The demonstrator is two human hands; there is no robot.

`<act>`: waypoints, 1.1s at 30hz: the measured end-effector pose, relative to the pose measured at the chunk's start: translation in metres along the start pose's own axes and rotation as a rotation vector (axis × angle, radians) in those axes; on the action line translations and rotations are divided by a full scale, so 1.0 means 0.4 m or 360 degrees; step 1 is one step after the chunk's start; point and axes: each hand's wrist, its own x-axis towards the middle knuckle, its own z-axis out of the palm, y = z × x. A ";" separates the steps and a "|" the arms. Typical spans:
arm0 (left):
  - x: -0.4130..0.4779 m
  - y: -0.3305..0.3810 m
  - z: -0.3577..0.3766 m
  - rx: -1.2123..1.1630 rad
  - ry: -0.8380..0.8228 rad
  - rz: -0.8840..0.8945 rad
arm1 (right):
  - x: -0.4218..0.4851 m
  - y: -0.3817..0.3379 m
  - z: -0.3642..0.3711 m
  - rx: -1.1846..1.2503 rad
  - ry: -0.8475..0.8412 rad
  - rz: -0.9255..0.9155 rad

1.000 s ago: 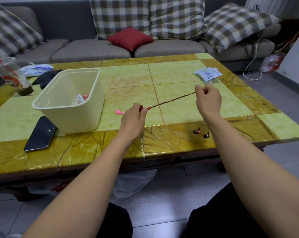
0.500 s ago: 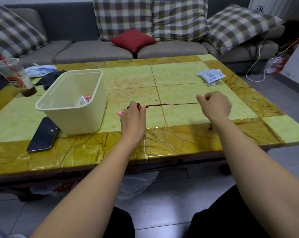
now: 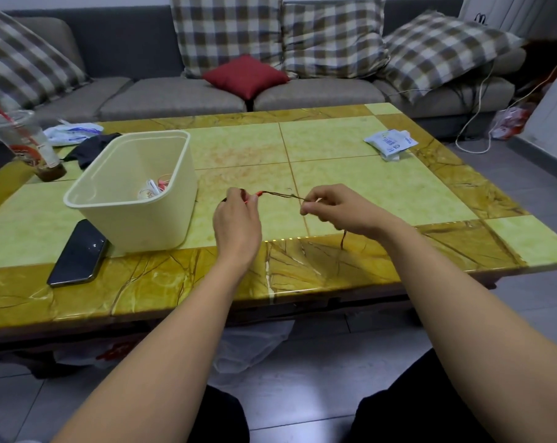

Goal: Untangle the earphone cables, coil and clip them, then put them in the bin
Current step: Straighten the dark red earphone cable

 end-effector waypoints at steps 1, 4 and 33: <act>0.010 -0.014 -0.006 -0.0019 0.0023 -0.0126 | -0.009 -0.002 -0.019 0.0081 0.0006 0.0011; 0.027 -0.049 -0.026 -0.0006 0.0039 -0.0360 | -0.018 -0.004 -0.074 0.0540 0.0198 0.0040; -0.014 0.002 0.017 0.0158 -0.0195 0.0332 | -0.015 -0.001 -0.047 -0.0134 -0.0052 0.0066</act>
